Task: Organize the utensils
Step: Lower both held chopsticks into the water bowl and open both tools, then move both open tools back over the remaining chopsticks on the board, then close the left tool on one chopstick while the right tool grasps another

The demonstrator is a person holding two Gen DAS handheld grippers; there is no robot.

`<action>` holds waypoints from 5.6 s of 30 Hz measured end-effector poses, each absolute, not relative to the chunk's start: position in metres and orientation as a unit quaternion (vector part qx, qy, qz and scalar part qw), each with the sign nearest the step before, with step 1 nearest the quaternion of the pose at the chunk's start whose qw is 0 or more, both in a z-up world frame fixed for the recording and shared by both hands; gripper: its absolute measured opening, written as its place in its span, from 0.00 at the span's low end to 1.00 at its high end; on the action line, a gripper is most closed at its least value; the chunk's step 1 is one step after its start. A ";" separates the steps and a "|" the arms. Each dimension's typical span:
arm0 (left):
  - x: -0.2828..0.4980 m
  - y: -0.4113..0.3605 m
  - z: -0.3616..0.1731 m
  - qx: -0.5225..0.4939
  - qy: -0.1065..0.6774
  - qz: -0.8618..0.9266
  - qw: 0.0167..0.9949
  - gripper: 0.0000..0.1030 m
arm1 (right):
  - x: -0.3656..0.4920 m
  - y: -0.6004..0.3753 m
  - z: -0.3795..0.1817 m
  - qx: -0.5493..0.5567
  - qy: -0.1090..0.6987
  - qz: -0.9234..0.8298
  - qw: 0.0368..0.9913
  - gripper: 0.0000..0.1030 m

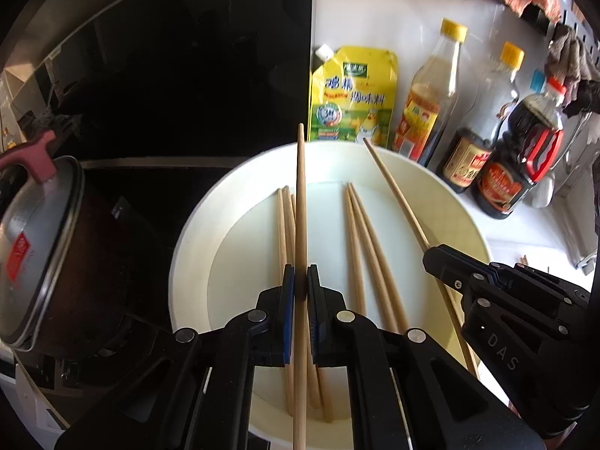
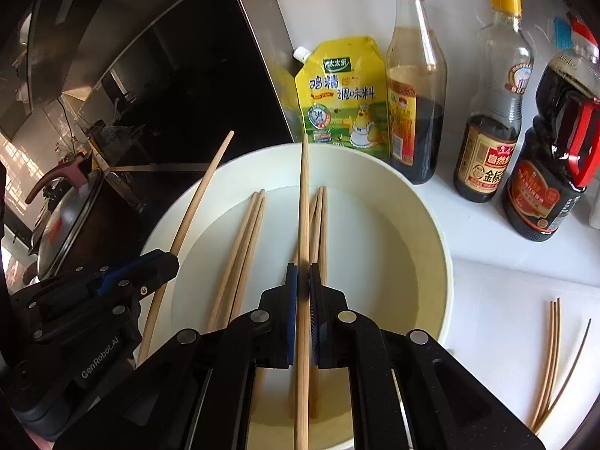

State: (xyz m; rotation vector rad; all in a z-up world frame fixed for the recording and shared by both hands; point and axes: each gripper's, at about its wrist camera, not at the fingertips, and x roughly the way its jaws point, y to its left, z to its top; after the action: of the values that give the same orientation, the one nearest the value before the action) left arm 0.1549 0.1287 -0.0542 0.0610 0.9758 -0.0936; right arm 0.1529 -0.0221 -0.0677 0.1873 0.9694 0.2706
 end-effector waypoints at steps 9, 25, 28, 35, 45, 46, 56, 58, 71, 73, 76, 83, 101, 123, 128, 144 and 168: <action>0.176 0.131 -0.088 0.033 0.503 -0.053 0.862 0.07 | 0.170 -0.021 -0.100 0.104 0.507 0.110 0.848 0.06; 0.177 0.143 -0.092 0.010 0.518 -0.034 0.855 0.21 | 0.169 -0.027 -0.097 0.101 0.502 0.097 0.853 0.14; 0.173 0.148 -0.086 0.007 0.512 -0.027 0.859 0.34 | 0.166 -0.029 -0.091 0.101 0.496 0.098 0.857 0.17; 0.157 0.151 -0.067 -0.001 0.487 -0.017 0.873 0.66 | 0.153 -0.036 -0.082 0.104 0.489 0.097 0.861 0.21; 0.137 0.144 -0.049 -0.001 0.469 -0.013 0.883 0.67 | 0.127 -0.045 -0.069 0.102 0.478 0.090 0.868 0.23; 0.134 0.143 -0.047 -0.002 0.467 -0.014 0.884 0.68 | 0.123 -0.048 -0.068 0.103 0.476 0.090 0.869 0.23; 0.111 0.124 -0.040 0.004 0.462 -0.020 0.887 0.73 | 0.082 -0.073 -0.053 0.087 0.460 0.070 0.881 0.32; 0.105 0.118 -0.039 0.007 0.461 -0.022 0.887 0.74 | 0.073 -0.081 -0.052 0.086 0.458 0.065 0.882 0.35; 0.068 0.071 -0.034 0.013 0.459 -0.055 0.887 0.80 | 0.014 -0.151 -0.055 0.086 0.460 0.007 0.884 0.43; 0.064 0.061 -0.035 0.012 0.460 -0.062 0.885 0.80 | 0.006 -0.163 -0.056 0.089 0.462 -0.004 0.882 0.43; 0.058 0.043 -0.037 0.017 0.461 -0.070 0.885 0.81 | -0.003 -0.182 -0.060 0.093 0.464 -0.018 0.881 0.46; 0.049 0.005 -0.043 0.026 0.457 -0.091 0.884 0.84 | -0.017 -0.220 -0.075 0.102 0.471 -0.045 0.875 0.50; 0.041 -0.045 -0.068 0.040 0.470 -0.094 0.877 0.86 | 0.005 -0.233 -0.122 0.092 0.500 -0.039 0.860 0.53; 0.040 -0.097 -0.094 0.048 0.487 -0.121 0.863 0.86 | -0.015 -0.292 -0.136 0.095 0.494 -0.042 0.863 0.53; 0.044 -0.112 -0.108 0.047 0.496 -0.123 0.858 0.86 | -0.014 -0.294 -0.138 0.061 0.500 -0.058 0.862 0.53; 0.049 -0.139 -0.141 0.071 0.521 -0.120 0.842 0.86 | -0.028 -0.324 -0.142 0.041 0.488 -0.078 0.868 0.53; 0.046 -0.150 -0.151 0.091 0.517 -0.116 0.843 0.82 | -0.023 -0.319 -0.142 0.022 0.474 -0.060 0.878 0.47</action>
State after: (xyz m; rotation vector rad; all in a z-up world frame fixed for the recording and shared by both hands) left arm 0.0459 -0.1502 -0.1511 0.1923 1.0918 -0.2456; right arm -0.0227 -0.3195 -0.1419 0.0452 0.9887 -0.1252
